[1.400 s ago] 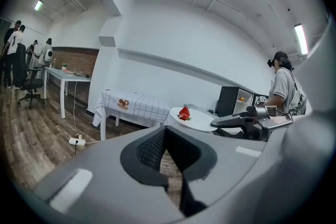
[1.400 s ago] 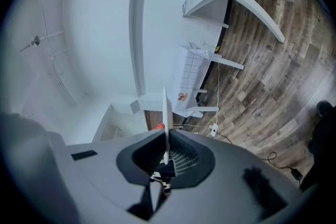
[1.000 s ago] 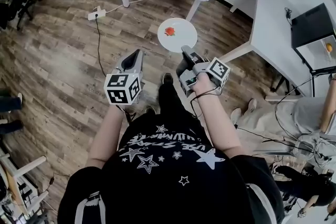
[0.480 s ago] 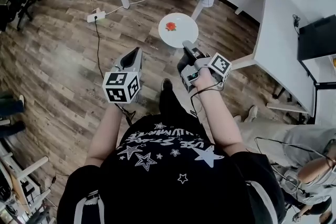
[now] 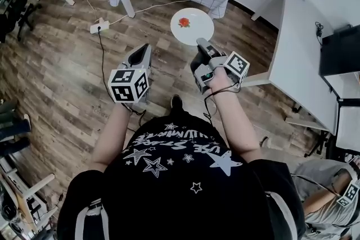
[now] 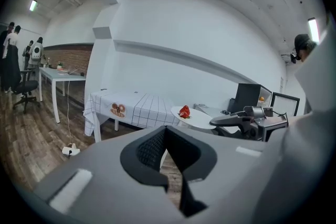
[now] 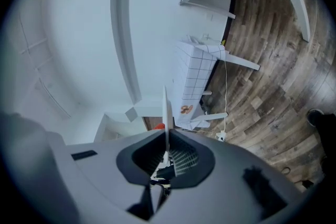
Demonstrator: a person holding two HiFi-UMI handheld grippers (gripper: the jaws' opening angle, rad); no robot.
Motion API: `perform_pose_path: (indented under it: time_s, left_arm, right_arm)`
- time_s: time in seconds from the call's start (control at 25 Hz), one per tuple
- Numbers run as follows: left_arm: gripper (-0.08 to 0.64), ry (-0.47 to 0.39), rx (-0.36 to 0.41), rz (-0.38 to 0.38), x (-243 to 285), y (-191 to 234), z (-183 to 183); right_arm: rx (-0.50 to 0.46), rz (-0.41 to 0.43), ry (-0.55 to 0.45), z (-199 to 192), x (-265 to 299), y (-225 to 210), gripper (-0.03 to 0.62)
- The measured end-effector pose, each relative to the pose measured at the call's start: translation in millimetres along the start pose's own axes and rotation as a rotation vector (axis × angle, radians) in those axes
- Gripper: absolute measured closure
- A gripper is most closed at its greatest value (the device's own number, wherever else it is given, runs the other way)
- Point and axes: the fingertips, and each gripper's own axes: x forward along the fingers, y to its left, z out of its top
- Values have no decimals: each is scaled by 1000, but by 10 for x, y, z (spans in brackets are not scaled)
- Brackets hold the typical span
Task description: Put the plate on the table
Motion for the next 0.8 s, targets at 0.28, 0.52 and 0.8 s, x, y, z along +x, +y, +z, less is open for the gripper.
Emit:
perform_pose_path:
  time_s: [0.28,0.52,0.8]
  left_arm:
    - [552,-16,21,23,473,3,267]
    - [552,-19,27,51,638,19,346]
    - [552,-6,1,49,844,194,369]
  right_arm:
    - [19,-5,33,360,334,-38,568]
    - [34,-23,50,595,535,-62,568]
    - [27,-25,47,712,783,-130,568]
